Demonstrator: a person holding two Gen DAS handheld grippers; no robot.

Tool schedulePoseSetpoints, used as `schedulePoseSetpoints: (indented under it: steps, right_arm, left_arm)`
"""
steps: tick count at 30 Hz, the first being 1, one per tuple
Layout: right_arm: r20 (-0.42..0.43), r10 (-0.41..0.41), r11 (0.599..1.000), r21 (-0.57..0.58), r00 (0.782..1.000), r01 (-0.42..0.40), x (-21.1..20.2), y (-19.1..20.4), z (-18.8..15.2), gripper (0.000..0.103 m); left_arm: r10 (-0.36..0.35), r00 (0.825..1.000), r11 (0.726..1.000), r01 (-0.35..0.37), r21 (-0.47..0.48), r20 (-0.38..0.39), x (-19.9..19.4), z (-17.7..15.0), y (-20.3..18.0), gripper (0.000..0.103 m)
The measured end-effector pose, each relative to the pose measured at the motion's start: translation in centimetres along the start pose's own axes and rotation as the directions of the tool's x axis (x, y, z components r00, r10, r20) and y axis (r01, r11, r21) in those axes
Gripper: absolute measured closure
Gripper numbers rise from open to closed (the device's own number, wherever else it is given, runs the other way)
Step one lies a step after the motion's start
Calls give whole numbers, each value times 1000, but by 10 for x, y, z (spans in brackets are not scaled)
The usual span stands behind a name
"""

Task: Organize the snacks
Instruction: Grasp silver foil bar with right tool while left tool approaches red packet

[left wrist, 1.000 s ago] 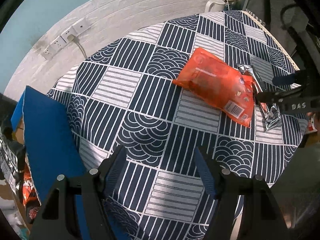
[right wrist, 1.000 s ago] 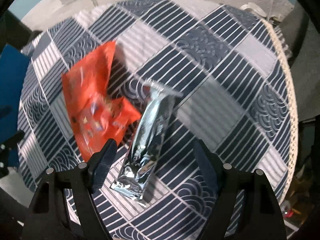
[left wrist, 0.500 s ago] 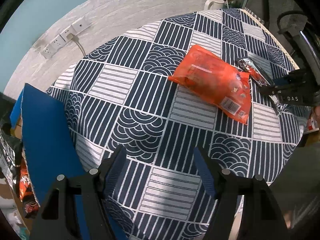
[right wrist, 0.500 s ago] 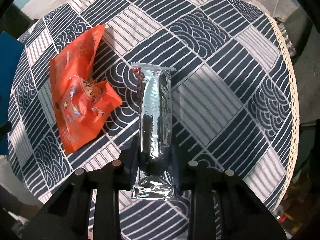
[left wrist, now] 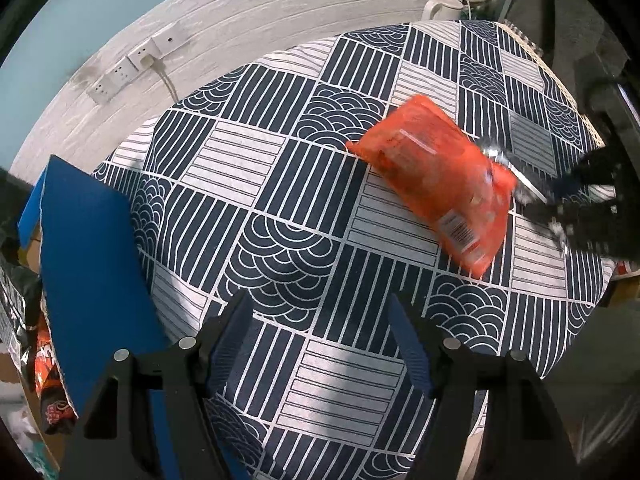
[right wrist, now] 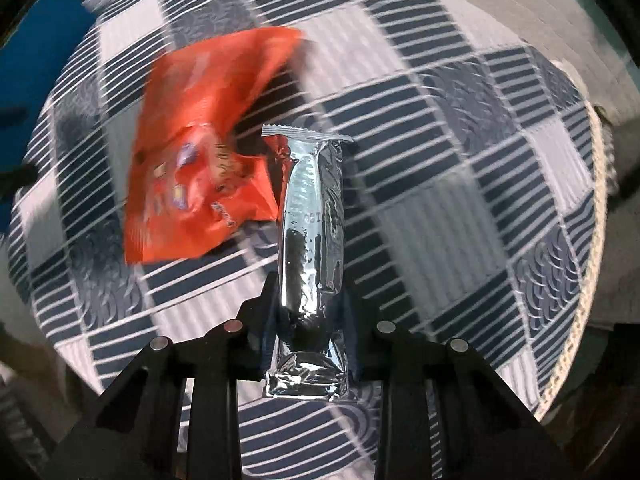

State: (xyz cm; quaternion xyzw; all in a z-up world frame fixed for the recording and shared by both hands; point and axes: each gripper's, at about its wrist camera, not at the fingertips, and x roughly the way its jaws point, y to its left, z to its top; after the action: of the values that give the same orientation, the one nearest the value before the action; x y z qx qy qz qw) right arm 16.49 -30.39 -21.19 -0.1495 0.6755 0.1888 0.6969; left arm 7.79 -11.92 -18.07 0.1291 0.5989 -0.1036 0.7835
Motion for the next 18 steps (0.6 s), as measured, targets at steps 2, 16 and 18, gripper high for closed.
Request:
schedulePoseSetpoints:
  steps: [2,16,18]
  right_arm:
    - [4,36,999,-24,999,-36,-2,9,0,77]
    - [69,-2,999,54,998,-2,-38,-33,-15,77]
    - [77,-15,998,60,997,10,-42,-47,-13,77]
  left_arm:
    - [-2,1000,1000,2,-2,4,-2,1,-1,32]
    - [-95,995,993,97,-62,32,-4,30,-7,16]
    - [-117,992,989,120,-87,37,0,38,-8,14]
